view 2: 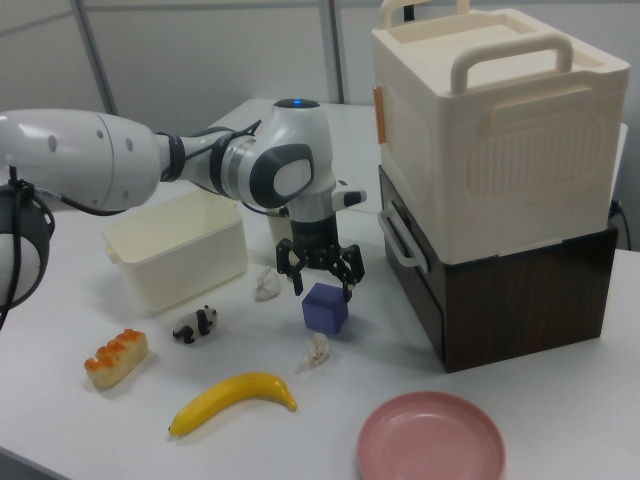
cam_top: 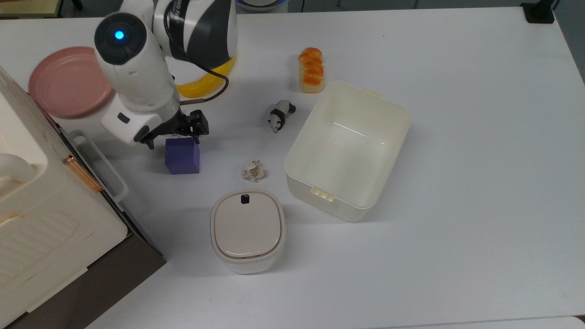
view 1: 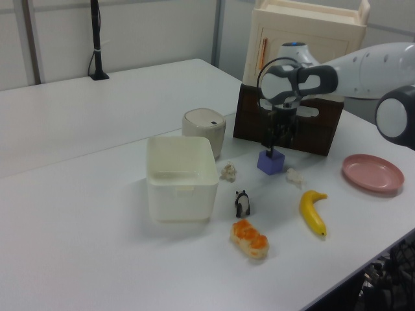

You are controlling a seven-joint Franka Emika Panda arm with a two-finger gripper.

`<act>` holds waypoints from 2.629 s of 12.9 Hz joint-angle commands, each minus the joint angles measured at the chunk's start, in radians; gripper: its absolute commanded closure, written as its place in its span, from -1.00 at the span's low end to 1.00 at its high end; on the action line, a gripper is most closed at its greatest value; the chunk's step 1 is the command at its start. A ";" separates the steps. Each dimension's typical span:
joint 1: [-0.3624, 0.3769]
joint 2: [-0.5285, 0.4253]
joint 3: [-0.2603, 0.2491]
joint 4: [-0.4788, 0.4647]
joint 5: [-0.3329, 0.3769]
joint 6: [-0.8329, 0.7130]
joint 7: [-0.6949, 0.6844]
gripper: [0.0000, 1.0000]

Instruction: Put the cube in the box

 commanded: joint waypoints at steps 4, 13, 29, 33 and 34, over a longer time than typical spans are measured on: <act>0.055 0.041 0.007 -0.021 -0.019 0.106 -0.005 -0.78; 0.043 -0.084 0.019 0.031 0.000 -0.056 -0.063 0.22; 0.310 -0.092 0.230 0.154 -0.023 -0.058 0.559 -1.00; 0.295 -0.132 0.224 0.154 -0.052 -0.074 0.574 -1.00; 0.293 -0.158 0.224 0.143 -0.063 -0.095 0.574 -1.00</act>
